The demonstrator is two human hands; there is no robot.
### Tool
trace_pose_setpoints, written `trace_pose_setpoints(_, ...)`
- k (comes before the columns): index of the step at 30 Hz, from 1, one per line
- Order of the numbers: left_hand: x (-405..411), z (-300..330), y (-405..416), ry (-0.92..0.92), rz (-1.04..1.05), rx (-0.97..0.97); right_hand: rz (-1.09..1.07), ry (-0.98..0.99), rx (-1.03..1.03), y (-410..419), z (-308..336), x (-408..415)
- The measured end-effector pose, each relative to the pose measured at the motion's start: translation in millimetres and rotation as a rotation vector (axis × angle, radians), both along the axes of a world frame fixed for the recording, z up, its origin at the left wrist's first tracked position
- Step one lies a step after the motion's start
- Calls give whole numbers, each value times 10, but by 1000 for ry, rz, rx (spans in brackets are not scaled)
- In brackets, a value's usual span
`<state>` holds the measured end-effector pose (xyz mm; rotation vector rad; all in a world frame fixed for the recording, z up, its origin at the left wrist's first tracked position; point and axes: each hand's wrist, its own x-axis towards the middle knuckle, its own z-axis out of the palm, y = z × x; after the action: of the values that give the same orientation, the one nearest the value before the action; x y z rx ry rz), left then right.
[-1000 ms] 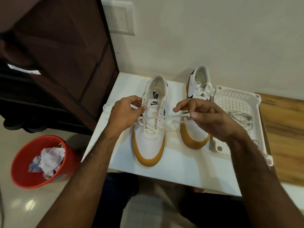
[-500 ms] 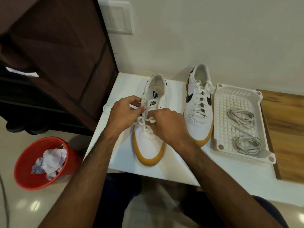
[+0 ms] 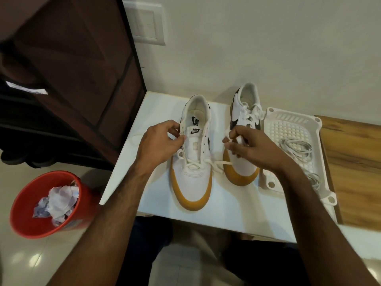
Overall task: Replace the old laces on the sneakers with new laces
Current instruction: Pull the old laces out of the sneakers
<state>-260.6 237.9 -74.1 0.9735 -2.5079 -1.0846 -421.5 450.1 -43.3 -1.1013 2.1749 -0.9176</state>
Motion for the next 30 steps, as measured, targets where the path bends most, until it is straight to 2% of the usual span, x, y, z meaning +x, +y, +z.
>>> trace_pose_setpoints(3, -15, 4, 35, 14, -8, -72, 19, 173, 55, -42, -66, 67)
trace_pose_setpoints(6, -14, -11, 37, 35, -71, -121, -65, 366, -20, -115, -69, 98)
trace_pose_setpoints(8, 0, -19, 37, 31, -137, -83, -101, 536, -92, -164, -69, 149)
trace_pose_setpoints(9, 4, -31, 34, 16, -168, -57, -97, 557, -126, -197, -62, 186)
trace_pose_setpoints(11, 15, -53, 35, -25, -204, -11, -18, 430, -131, -276, -32, 298)
trace_pose_setpoints(13, 18, -64, 43, -41, -214, 1, 111, 292, -38, -350, -48, 446)
trace_pose_setpoints(15, 13, -61, 46, -28, -205, -34, 165, 298, 53, -430, -132, 583)
trace_pose_setpoints(21, 7, -8, 10, 61, -145, -145, 38, 417, 69, -680, -310, 783)
trace_pose_setpoints(26, 15, -68, -36, 62, -208, -250, -86, 170, 24, -754, -359, 822)
trace_pose_setpoints(30, 24, -104, -67, 75, -207, -207, -123, 187, 48, -809, -370, 809)
